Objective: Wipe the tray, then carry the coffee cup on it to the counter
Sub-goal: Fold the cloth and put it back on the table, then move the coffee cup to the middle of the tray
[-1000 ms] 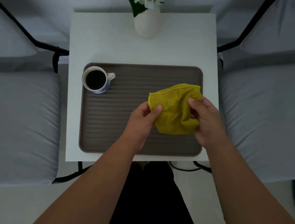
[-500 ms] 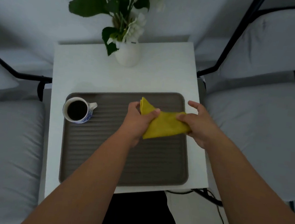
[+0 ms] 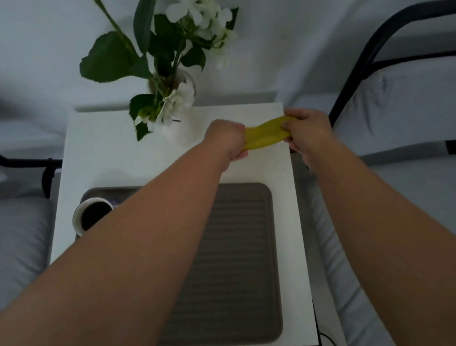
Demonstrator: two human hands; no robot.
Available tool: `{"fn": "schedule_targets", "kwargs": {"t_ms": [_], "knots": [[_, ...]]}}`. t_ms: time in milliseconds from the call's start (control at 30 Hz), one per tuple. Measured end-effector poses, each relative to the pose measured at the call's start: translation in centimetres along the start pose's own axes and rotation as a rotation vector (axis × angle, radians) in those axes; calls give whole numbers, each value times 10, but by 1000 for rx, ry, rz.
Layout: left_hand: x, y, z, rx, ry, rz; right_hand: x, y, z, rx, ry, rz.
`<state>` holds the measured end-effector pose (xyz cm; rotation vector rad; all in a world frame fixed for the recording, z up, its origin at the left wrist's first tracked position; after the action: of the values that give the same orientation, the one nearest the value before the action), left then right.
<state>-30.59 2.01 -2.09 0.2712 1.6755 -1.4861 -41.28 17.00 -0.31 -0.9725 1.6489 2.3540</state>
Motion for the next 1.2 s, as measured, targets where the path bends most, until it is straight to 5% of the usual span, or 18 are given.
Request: {"fn": "schedule_targets", "kwargs": {"t_ms": [200, 400, 633, 733, 867, 967, 1200], "knots": [[26, -29, 18, 352, -200, -373, 35, 13, -14, 44, 23, 141], [45, 57, 18, 573, -133, -241, 38, -87, -39, -313, 100, 41], [30, 73, 28, 929, -130, -278, 24, -109, -37, -535, 11, 119], [-37, 80, 98, 912, -254, -266, -31, -91, -85, -621, 51, 232], [-84, 82, 96, 837, -289, -604, -63, -92, -67, -584, -77, 357], [-121, 87, 106, 746, -287, -674, -75, -107, -77, -475, 97, 254], [-187, 163, 222, 397, -653, -388, -114, -127, -190, -241, 403, 25]]}}
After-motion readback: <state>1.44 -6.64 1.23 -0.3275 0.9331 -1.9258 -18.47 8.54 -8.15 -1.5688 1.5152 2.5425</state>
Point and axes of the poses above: each hand's wrist, its own x-axis towards the middle knuckle, its own z-axis out of the back of the hand, y = z × x, the point moved 9 cm from there along x, towards the middle knuckle, and after that the axes turned 6 degrees about y, right-handed, at the moved point
